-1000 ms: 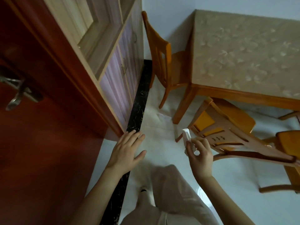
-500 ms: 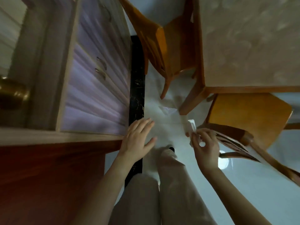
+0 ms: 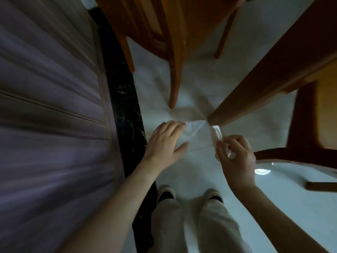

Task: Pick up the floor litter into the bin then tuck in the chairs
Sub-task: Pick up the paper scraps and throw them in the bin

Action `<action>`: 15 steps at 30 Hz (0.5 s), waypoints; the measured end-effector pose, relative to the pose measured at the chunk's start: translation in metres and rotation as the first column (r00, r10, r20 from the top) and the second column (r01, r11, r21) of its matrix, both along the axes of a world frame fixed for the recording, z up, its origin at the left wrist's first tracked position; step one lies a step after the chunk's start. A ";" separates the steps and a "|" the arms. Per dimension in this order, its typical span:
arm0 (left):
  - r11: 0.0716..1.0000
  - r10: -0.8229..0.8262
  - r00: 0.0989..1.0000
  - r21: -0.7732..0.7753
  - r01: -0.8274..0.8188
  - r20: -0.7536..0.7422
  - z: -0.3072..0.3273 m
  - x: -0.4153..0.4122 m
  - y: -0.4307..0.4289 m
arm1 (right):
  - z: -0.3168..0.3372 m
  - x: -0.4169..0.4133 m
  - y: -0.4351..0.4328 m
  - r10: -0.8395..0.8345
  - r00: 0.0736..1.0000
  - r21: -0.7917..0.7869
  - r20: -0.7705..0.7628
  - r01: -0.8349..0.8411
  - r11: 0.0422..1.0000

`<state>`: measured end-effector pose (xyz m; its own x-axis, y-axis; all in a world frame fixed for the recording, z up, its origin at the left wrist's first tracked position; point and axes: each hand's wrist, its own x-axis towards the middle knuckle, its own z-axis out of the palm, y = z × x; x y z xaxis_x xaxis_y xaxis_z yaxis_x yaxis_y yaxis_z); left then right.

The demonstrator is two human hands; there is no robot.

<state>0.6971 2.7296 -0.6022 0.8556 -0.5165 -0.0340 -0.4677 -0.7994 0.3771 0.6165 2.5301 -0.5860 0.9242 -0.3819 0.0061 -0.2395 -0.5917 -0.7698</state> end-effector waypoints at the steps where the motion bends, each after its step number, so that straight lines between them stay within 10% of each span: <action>1: 1.000 0.005 1.000 -0.014 -0.005 0.006 -0.034 0.007 -0.001 | -0.032 0.004 0.000 -0.004 1.000 0.000 0.008 0.004 1.000; 8: 0.998 -0.053 0.998 -0.018 0.053 -0.034 -0.215 0.046 -0.021 | -0.194 0.019 -0.012 0.031 0.998 -0.054 0.052 -0.028 0.998; 15: 0.979 -0.138 0.988 0.141 0.146 -0.062 -0.268 0.070 -0.037 | -0.239 0.027 -0.026 0.026 1.000 -0.088 0.000 -0.026 0.996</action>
<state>0.7666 2.6927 -0.8699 0.7690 -0.6190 -0.1598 -0.5632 -0.7742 0.2887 0.6431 2.5039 -0.8255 0.9339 -0.3554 0.0397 -0.2219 -0.6631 -0.7149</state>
